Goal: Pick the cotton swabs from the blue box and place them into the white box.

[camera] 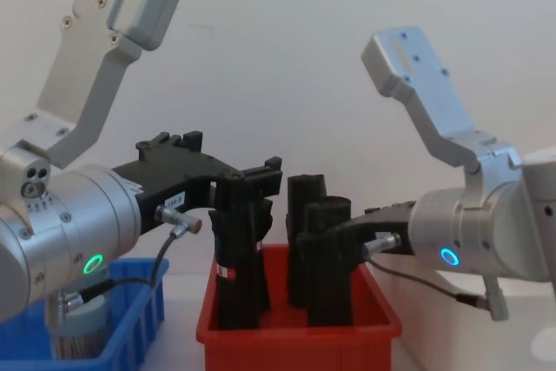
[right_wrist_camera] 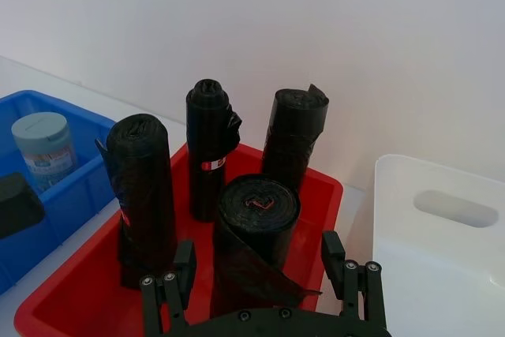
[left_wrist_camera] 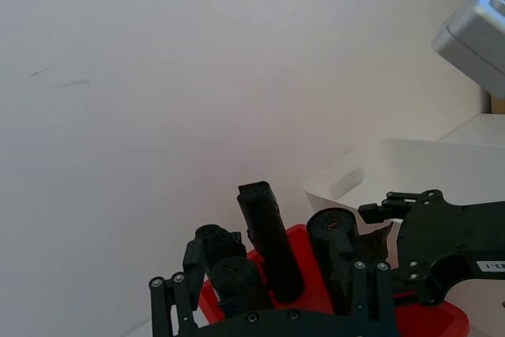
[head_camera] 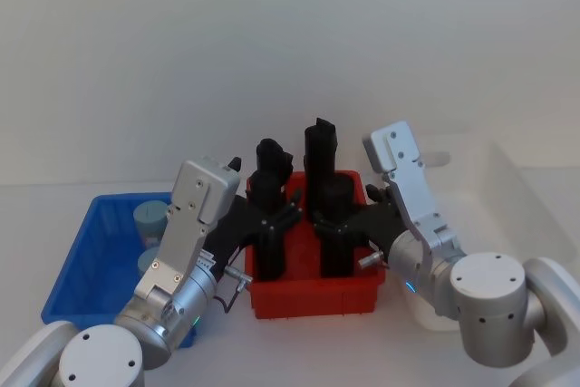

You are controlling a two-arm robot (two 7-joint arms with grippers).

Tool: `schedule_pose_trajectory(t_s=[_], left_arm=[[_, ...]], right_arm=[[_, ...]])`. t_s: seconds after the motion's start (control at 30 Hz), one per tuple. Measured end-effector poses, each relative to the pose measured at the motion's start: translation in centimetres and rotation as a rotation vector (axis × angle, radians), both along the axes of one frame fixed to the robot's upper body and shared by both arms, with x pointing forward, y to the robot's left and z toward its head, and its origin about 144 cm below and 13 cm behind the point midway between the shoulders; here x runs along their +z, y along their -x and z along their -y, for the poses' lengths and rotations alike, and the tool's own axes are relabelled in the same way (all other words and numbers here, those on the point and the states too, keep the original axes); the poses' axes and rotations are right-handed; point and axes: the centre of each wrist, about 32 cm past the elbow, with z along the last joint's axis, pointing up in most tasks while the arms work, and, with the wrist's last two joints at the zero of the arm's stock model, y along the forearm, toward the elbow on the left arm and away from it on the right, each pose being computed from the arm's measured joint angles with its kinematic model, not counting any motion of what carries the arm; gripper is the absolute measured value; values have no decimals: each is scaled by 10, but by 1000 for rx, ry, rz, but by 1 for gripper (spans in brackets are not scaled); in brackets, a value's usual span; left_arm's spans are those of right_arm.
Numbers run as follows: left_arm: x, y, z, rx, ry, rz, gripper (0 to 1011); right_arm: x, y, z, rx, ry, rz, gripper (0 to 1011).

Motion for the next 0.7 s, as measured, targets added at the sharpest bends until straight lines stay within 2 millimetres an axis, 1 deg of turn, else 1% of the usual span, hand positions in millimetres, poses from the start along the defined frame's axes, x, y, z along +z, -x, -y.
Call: schedule_pose_trajectory(t_s=[0.43, 0.7], left_arm=[[0, 0, 0, 0, 0, 0, 1004], [0, 0, 0, 0, 0, 0, 1004]], right_arm=[[-6, -14, -11, 18, 34, 11, 1002], [-9, -20, -19, 24, 55, 23, 1002]])
